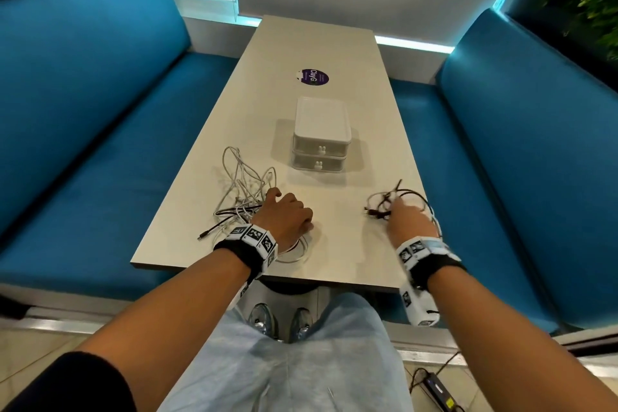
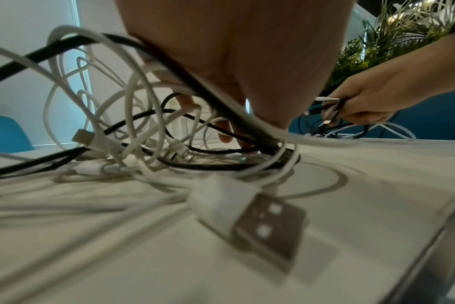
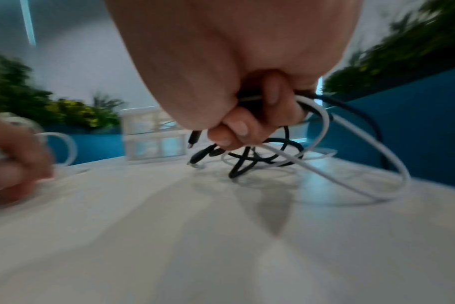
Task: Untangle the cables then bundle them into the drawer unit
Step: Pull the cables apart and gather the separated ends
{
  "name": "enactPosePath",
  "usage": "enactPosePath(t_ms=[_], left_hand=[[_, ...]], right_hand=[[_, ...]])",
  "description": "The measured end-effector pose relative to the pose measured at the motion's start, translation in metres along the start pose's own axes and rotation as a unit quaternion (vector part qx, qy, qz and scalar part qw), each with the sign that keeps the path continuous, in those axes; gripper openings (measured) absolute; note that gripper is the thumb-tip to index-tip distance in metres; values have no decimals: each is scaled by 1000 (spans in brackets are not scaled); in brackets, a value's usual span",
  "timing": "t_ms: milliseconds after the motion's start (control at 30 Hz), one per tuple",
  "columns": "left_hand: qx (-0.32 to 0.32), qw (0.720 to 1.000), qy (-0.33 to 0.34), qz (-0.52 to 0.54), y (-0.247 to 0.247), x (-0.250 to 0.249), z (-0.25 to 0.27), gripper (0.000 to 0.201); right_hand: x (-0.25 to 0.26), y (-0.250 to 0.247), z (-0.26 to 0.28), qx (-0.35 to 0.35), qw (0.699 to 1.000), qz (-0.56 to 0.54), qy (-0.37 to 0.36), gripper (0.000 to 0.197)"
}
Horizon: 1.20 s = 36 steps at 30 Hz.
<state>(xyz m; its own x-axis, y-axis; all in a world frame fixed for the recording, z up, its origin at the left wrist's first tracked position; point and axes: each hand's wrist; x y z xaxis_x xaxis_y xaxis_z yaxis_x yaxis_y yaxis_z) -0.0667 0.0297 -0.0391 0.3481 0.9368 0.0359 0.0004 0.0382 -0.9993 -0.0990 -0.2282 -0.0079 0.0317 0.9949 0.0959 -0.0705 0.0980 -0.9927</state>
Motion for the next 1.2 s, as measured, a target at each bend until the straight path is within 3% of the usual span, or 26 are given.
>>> enactPosePath(t_ms=[100, 167, 267, 367, 533, 600, 700, 867, 933, 1067, 1200], left_hand=[[-4, 1000, -4, 8, 0, 1, 1, 27], [-5, 1000, -7, 11, -2, -1, 0, 26], [-4, 1000, -12, 26, -5, -6, -1, 25], [-17, 997, -22, 69, -8, -10, 0, 26], [-29, 976, -14, 214, -16, -11, 4, 82], [-6, 968, -3, 252, -19, -10, 6, 88], [34, 955, 10, 295, -21, -11, 6, 78], [29, 957, 12, 288, -16, -18, -2, 25], [39, 955, 7, 293, -16, -20, -2, 23], [67, 948, 23, 310, -17, -26, 1, 47], [58, 966, 27, 249, -16, -27, -3, 27]], right_hand=[[-34, -16, -3, -38, 995, -9, 90, 35], [-35, -22, -6, -42, 993, -38, 103, 39], [-12, -22, -6, -58, 996, -60, 33, 23], [25, -10, -3, -20, 992, -103, -76, 18], [64, 7, 1, 21, 973, -115, -200, 19], [69, 9, 0, 34, 969, -126, -210, 18], [66, 10, -5, 58, 969, -133, -200, 18], [60, 13, -5, 94, 968, -128, -195, 20], [57, 15, -3, 98, 967, -130, -198, 20], [55, 16, -1, 95, 967, -105, -210, 23], [59, 15, 1, 103, 965, -95, -223, 24]])
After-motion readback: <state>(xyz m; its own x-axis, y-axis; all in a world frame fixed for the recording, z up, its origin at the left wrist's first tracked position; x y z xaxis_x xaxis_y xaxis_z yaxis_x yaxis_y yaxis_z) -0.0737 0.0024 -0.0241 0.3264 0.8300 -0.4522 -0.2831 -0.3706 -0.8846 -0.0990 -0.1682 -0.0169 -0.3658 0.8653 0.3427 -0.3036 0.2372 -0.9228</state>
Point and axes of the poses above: each hand's wrist, its own z-axis away from the middle knuckle, its own y-axis out of the palm, x = y × z, and after that the axes turned 14 degrees about -y, right-handed
